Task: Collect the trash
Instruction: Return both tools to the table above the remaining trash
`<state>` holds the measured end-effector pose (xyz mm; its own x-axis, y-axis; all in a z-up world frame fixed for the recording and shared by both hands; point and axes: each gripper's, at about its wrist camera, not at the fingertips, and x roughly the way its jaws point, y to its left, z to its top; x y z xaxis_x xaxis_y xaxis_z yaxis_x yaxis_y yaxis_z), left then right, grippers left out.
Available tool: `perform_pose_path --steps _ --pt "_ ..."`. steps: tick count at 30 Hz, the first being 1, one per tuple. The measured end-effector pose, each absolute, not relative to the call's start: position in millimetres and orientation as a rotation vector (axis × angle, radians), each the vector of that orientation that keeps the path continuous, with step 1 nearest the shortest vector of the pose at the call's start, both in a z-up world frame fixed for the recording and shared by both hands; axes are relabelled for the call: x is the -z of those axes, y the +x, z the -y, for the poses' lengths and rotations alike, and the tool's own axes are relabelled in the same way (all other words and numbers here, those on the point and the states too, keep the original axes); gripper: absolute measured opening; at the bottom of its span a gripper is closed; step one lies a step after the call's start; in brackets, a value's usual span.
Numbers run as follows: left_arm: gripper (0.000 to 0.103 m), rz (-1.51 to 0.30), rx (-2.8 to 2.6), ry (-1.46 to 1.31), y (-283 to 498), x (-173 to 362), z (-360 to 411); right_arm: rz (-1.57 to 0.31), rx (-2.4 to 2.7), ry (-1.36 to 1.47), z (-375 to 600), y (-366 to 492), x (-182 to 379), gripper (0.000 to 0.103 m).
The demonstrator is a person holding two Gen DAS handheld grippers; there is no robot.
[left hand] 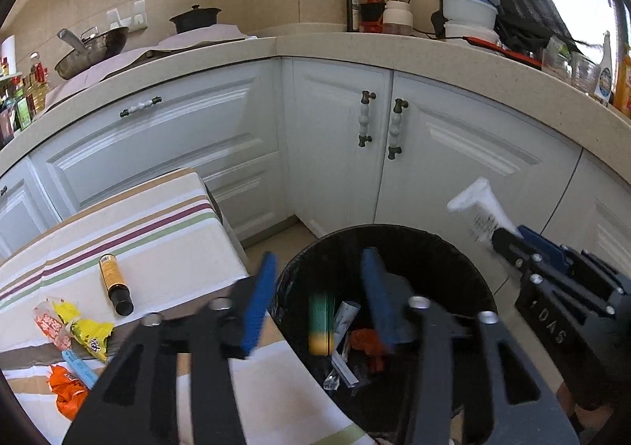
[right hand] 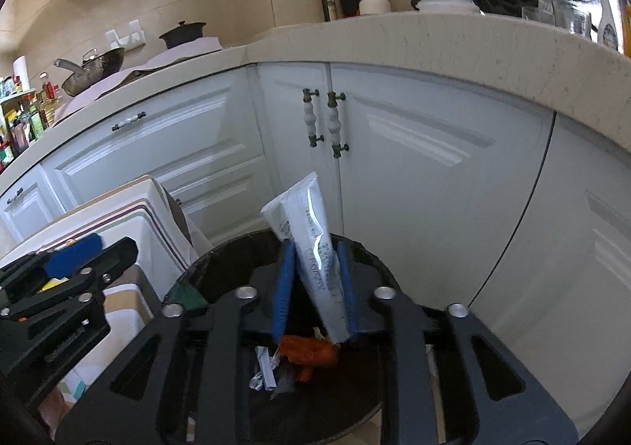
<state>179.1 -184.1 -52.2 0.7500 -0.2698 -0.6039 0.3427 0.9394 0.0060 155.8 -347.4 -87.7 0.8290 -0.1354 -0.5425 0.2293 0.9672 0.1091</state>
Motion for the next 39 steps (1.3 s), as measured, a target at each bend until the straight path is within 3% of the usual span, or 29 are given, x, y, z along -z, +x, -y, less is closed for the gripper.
perform_pose_path --steps 8,39 --pt "0.063 -0.645 0.311 0.091 175 47 172 -0.557 0.191 0.17 344 151 86 0.032" --pt "0.066 -0.735 -0.072 -0.015 91 62 -29 -0.664 -0.227 0.03 169 108 93 0.032"
